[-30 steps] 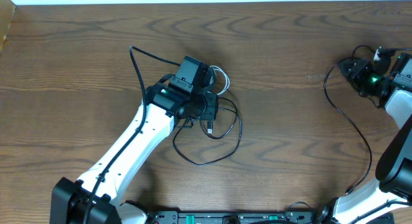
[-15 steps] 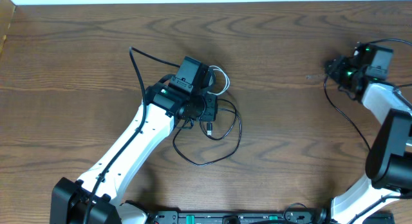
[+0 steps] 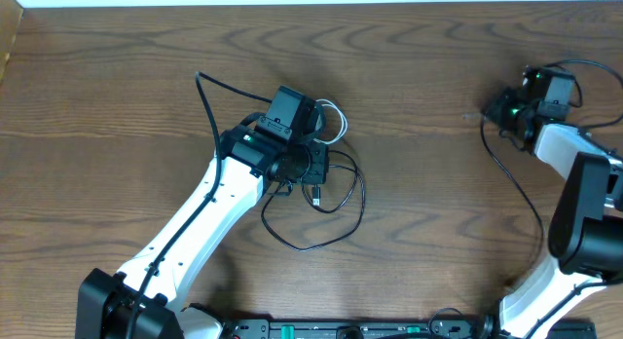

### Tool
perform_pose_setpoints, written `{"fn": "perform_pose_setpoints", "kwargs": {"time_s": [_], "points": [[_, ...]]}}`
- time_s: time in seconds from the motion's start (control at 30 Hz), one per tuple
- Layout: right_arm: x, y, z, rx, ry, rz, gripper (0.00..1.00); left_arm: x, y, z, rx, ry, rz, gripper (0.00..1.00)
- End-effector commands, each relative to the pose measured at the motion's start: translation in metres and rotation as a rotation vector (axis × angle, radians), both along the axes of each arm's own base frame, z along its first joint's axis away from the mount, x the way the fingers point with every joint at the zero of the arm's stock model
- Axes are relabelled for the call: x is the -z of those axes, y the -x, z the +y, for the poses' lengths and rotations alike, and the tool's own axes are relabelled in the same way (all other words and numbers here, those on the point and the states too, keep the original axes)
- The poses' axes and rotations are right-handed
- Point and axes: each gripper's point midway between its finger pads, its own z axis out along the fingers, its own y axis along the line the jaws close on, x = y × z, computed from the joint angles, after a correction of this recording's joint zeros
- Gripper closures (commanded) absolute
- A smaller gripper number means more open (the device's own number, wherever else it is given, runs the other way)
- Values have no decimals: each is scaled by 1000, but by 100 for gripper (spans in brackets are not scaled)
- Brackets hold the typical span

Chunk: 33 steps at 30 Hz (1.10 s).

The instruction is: Untangle cables

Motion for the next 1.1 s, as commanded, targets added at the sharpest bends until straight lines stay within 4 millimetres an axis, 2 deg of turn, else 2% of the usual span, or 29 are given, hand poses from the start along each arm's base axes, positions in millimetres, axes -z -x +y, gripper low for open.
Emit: {"fn": "perform_pose_setpoints", "kwargs": {"time_s": [0.0,0.07,0.1,0.17,0.23,0.3,0.4,0.47,0.5,0.57,0.63,0.73,0.87,0.9,0.97,1.07], "points": [[-105,-11,-7,-62,-124,-279,99,0,2,-1,4,11,11,93],[-166,-10,-25,-45,-180,-452,99,1,2,-1,4,11,12,93],[-198,-6,-37,-34,-195,-543,99,0,2,-1,4,11,11,93],[-250,8,-56,-18,-193,-689,99,0,2,-1,4,11,11,93],[-283,24,-72,5,-163,-774,99,0,2,-1,4,11,11,93],[-294,37,-86,44,-148,-779,99,0,2,-1,4,11,11,93],[-267,46,-104,101,-136,-662,99,0,2,-1,4,11,11,93],[-229,52,-115,158,-121,-522,99,0,2,-1,4,11,11,93],[-204,57,-122,212,-105,-422,99,1,2,-1,4,11,12,93],[-160,73,-138,330,-58,-241,99,0,2,-1,4,11,12,93],[-128,92,-150,422,-6,-91,99,0,2,-1,4,11,12,93],[-102,117,-162,513,67,61,99,0,2,-1,4,11,12,93],[-89,136,-172,581,123,153,99,0,2,-1,4,11,11,93],[-87,138,-172,577,134,165,96,0,2,-1,4,11,12,93],[-82,144,-170,571,134,199,71,1,2,-1,4,11,12,93],[-72,155,-162,562,112,267,50,0,2,-1,4,11,12,93]]}}
